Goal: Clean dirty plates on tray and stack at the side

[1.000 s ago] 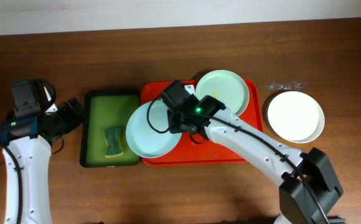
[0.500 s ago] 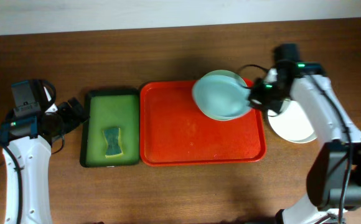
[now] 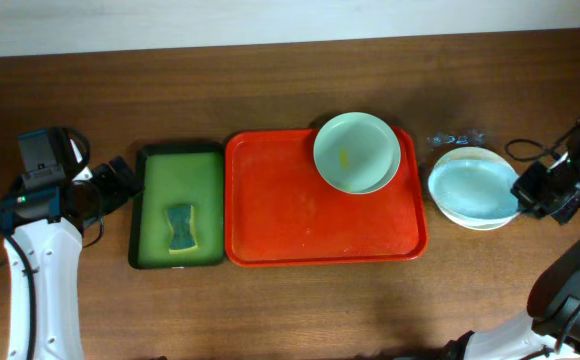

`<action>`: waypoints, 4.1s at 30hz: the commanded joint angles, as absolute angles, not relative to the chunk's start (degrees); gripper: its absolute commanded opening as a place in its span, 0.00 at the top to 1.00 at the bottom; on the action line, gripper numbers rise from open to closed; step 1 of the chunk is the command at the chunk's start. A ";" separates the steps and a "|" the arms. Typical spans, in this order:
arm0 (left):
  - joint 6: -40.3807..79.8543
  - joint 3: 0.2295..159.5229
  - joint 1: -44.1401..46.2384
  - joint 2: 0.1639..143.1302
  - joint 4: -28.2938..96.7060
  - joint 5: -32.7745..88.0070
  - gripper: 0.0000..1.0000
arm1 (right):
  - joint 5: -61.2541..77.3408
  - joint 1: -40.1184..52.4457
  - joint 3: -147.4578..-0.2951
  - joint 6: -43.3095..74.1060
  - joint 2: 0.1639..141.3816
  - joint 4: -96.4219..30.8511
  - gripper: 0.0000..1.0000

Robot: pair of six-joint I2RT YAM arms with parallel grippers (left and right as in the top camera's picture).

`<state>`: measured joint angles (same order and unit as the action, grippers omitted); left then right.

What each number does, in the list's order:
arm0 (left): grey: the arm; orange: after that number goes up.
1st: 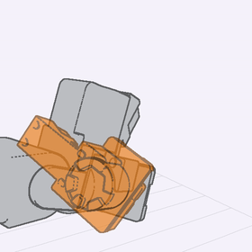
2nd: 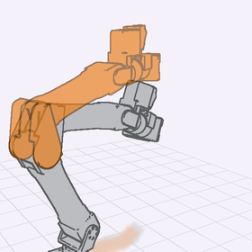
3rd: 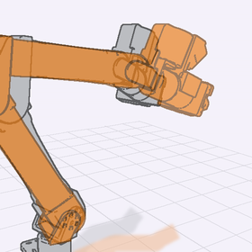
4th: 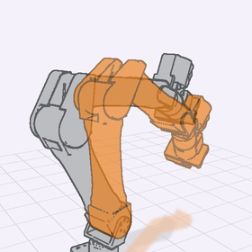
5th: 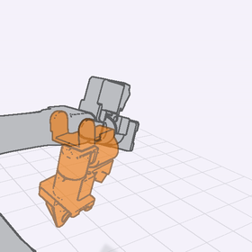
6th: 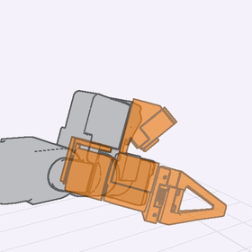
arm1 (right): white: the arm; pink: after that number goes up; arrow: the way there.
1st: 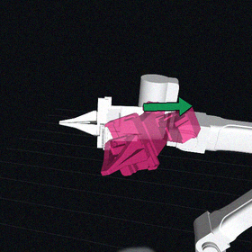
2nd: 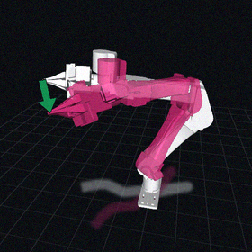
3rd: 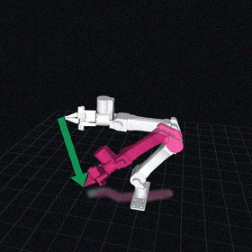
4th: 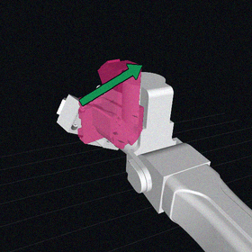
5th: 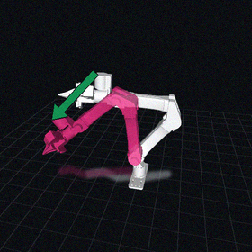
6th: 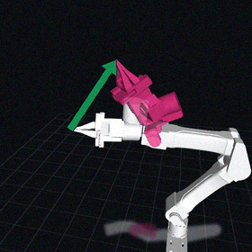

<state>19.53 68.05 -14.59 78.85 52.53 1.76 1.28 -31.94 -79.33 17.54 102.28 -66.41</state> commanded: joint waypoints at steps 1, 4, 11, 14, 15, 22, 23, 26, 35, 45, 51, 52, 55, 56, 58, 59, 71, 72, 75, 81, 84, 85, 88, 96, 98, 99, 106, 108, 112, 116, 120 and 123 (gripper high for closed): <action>19.05 69.21 -14.79 77.76 52.38 2.37 0.01 | -2.63 -31.90 -78.61 18.06 101.86 -66.02 0.96; 19.05 69.21 -14.79 77.76 52.38 2.37 0.01 | -2.63 -31.90 -78.52 18.04 101.86 -66.02 0.59; 19.05 69.21 -14.79 77.76 52.38 2.37 0.01 | 12.38 -29.93 -76.23 14.37 101.86 -64.47 0.28; 19.05 69.21 -14.79 77.76 52.38 2.37 0.01 | 16.12 -24.69 -75.53 13.47 101.86 -62.92 0.29; 19.05 69.21 -14.79 77.76 52.38 2.37 0.01 | 16.10 -21.58 -75.53 13.45 101.86 -61.84 0.29; 19.05 69.21 -14.79 77.76 52.38 2.37 0.01 | 9.08 -2.66 -75.53 13.54 101.86 -47.77 0.22; 19.05 69.21 -14.79 77.76 52.38 2.37 0.01 | 7.11 -1.30 -75.53 13.56 101.97 -46.46 0.22; 19.05 69.21 -14.79 77.76 52.38 2.37 0.01 | 3.73 1.32 -75.53 13.54 102.52 -43.03 0.23; 19.05 69.21 -14.79 77.76 52.38 2.37 0.01 | 8.38 1.61 -75.53 14.15 111.11 -34.11 0.57; 19.05 69.21 -14.79 77.76 52.40 2.37 0.01 | 8.21 1.61 -75.11 14.15 113.91 -34.41 0.80; 19.05 69.21 -14.79 77.76 52.40 2.37 0.01 | 14.68 1.69 -75.11 14.13 114.69 -37.89 0.96; 19.05 69.21 -14.79 77.76 52.38 2.37 0.01 | 18.55 2.24 -75.11 14.11 114.45 -39.18 0.96; 19.05 69.21 -14.79 77.76 52.38 2.37 0.01 | 23.79 4.91 -75.11 14.22 112.46 -41.91 0.96; 19.05 69.21 -14.79 77.76 52.38 2.37 0.01 | 24.71 6.28 -75.11 15.25 111.50 -43.03 0.96; 19.05 69.21 -14.79 77.76 52.38 2.37 0.01 | 24.67 11.81 -75.11 19.35 109.69 -46.57 0.96; 19.05 69.21 -14.79 77.76 52.38 2.37 0.01 | 24.67 13.32 -75.11 20.51 109.69 -47.35 0.96; 19.05 69.21 -14.79 77.76 52.38 2.37 0.01 | 19.25 24.97 -75.18 26.02 109.69 -50.17 0.87; 19.05 69.21 -14.79 77.76 52.38 2.37 0.01 | 19.25 24.27 -75.22 26.02 109.69 -50.17 0.83; 19.05 69.21 -14.79 77.76 52.38 2.37 0.01 | 19.25 22.35 -75.22 26.00 109.69 -50.15 0.65; 19.05 69.21 -14.79 77.76 52.38 2.37 0.01 | 19.22 20.51 -75.22 25.69 109.71 -50.17 0.10; 19.05 69.21 -14.79 77.76 52.38 2.37 0.01 | 18.65 20.49 -75.20 23.79 109.75 -50.37 0.06; 19.05 69.21 -14.79 77.76 52.38 2.37 0.01 | 18.13 20.56 -75.20 23.81 109.75 -50.61 0.05; 19.05 69.21 -14.79 77.76 52.38 2.37 0.01 | 17.30 20.53 -75.20 23.83 109.75 -50.68 0.03; 19.05 69.21 -14.79 77.76 52.38 2.37 0.01 | 17.30 19.70 -75.20 23.86 109.75 -49.98 0.00; 19.05 69.21 -14.79 77.76 52.38 2.37 0.01 | 17.34 19.70 -75.20 24.14 109.75 -50.15 0.00; 19.05 69.21 -14.79 77.76 52.38 2.37 0.01 | 17.37 19.70 -75.20 24.91 109.75 -49.98 0.01; 19.42 69.21 -14.79 77.76 48.40 0.34 0.01 | 17.28 19.84 -75.20 18.50 109.86 -54.04 0.01; 20.38 69.21 -14.79 77.76 48.49 4.29 0.01 | 17.28 19.84 -75.20 18.24 109.86 -53.52 0.01; 19.94 69.12 -14.61 77.78 56.34 22.33 0.01 | 17.28 19.86 -75.20 18.24 109.86 -53.12 0.01; 13.21 65.25 -8.95 77.78 59.18 21.96 0.28 | 17.28 19.86 -75.20 18.26 109.86 -53.15 0.01; 12.75 61.54 -1.98 77.89 57.98 10.22 0.51 | 17.28 19.86 -75.20 18.26 109.86 -53.10 0.01; 12.75 58.74 1.98 78.48 53.21 7.20 0.47 | 17.28 19.86 -75.20 18.26 109.86 -53.10 0.01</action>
<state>14.02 61.12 -0.86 78.63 55.92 12.62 17.82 20.21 -75.50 18.85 111.15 -53.12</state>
